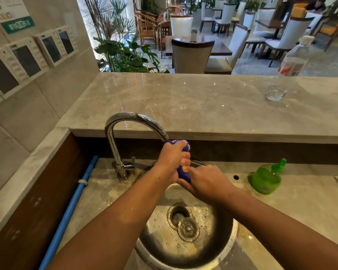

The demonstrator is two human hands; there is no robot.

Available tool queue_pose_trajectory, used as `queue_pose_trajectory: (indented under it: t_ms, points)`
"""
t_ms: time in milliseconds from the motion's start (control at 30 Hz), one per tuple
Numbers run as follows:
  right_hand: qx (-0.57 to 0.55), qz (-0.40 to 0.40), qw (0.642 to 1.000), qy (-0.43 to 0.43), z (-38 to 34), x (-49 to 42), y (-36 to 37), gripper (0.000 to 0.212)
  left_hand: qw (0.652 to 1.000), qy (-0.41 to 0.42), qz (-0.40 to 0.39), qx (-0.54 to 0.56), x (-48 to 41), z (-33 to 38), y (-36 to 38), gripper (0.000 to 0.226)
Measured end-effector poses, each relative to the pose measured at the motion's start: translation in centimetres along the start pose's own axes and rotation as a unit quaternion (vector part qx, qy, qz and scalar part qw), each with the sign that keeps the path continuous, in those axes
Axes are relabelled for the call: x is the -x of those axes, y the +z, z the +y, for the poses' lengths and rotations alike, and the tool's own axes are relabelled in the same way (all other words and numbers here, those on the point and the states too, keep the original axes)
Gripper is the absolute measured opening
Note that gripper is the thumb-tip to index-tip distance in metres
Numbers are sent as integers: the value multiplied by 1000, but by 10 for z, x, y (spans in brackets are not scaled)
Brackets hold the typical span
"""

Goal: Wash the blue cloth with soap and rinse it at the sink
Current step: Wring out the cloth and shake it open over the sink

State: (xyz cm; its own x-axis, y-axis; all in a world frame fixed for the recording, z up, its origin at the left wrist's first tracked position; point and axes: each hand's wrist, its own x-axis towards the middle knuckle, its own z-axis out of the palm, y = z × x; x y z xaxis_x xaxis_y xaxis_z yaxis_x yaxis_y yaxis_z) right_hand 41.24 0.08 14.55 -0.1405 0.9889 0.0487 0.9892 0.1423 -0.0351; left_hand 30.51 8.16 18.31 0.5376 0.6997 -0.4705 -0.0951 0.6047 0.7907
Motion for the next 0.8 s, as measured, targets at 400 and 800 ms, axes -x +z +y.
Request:
queue_pose_trajectory:
  t_ms: [400, 800]
  points:
    - [-425, -86, 892, 125, -22, 36, -25, 22, 979, 33, -46, 195, 31, -24, -17, 19]
    - [-622, 84, 740, 243, -72, 48, 9, 16, 966, 36, -91, 239, 58, -57, -64, 71]
